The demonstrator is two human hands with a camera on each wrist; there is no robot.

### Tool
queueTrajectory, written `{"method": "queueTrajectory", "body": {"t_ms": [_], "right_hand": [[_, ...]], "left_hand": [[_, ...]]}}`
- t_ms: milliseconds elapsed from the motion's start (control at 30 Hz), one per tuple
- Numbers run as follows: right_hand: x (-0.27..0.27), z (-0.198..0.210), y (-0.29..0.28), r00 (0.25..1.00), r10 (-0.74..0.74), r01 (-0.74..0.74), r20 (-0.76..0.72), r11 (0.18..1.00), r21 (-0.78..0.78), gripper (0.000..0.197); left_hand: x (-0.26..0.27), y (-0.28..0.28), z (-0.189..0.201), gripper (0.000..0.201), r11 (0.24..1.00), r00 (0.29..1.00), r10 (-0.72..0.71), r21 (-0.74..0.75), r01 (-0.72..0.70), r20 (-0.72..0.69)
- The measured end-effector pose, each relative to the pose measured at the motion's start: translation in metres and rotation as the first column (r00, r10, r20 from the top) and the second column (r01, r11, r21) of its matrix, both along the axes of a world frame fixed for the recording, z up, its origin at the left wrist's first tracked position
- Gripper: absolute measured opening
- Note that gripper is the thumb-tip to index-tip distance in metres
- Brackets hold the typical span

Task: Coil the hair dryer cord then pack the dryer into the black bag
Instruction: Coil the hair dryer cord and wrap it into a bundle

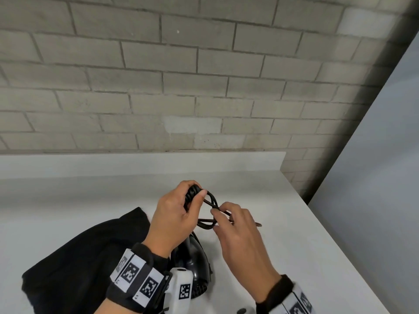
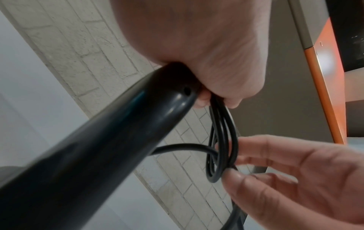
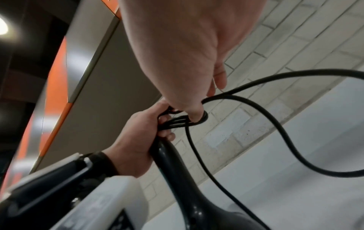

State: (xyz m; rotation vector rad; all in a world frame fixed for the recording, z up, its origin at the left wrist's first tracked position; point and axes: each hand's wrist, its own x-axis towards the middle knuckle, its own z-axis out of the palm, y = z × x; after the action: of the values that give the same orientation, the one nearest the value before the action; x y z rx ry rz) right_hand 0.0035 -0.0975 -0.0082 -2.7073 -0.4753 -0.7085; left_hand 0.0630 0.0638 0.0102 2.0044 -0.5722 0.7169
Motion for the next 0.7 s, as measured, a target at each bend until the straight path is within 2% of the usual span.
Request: {"method": "queueTrajectory", "body": {"t_ms": [133,167,233,267,300,367,400,467,567,667,700], "right_hand": [[0.007,0.008,-0.012,0.999,0.021,-0.019,0.04,0.998,-0.061,0.015],[0.009,0.008,-0.018,0.998,0.04,-0.039,0.055,0.999,-0.021,0.011],[0.008,0.013,-0.031,0.994,0.034,-0.054,0.101,0.976,0.211,0.006],[0.007,0.017,-0.04,0.993,-0.015,-0.03,0.115,0.925,0.379,0.009],[0.003,0.022,-0.051,0.993,-0.074,0.007,0.096,0.828,0.561,0.014],[-0.007,0.03,-0.077,0.991,-0.13,0.045,0.027,0.525,0.85,0.027],[-0.013,0.032,-0.09,0.991,-0.134,0.037,0.014,0.373,0.927,0.027],[-0.027,0.032,-0.11,0.993,-0.113,-0.01,0.03,0.171,0.985,0.023],[-0.044,0.015,-0.129,0.988,-0.151,-0.007,0.013,0.039,0.999,0.026],[-0.06,-0.004,-0.141,0.983,-0.167,0.077,-0.07,0.037,0.996,0.028],[-0.067,-0.008,-0.143,0.988,-0.135,0.085,-0.075,0.07,0.994,0.026]], "left_hand": [[0.002,0.003,-0.001,0.032,1.0,1.0,0.008,-0.007,-0.008,-0.004],[0.003,0.003,-0.001,0.032,1.0,1.0,0.01,-0.014,-0.01,-0.006],[0.005,0.005,-0.002,0.033,0.999,1.0,0.013,-0.046,-0.014,-0.02],[0.006,0.007,-0.003,0.033,0.998,0.999,0.015,-0.067,-0.017,-0.033],[0.008,0.009,-0.003,0.033,0.996,0.999,0.021,-0.082,-0.024,-0.04],[0.009,0.013,-0.004,0.033,0.994,0.998,0.043,-0.097,-0.046,-0.039],[0.009,0.014,-0.004,0.033,0.993,0.998,0.047,-0.105,-0.051,-0.04],[0.01,0.013,-0.004,0.032,0.993,0.998,0.044,-0.111,-0.049,-0.044],[0.011,0.008,-0.004,0.03,0.995,0.999,0.026,-0.099,-0.03,-0.041],[0.013,0.001,-0.003,0.029,0.997,1.0,0.0,-0.079,-0.003,-0.029],[0.013,-0.001,-0.003,0.029,0.997,1.0,-0.009,-0.072,0.007,-0.026]]}}
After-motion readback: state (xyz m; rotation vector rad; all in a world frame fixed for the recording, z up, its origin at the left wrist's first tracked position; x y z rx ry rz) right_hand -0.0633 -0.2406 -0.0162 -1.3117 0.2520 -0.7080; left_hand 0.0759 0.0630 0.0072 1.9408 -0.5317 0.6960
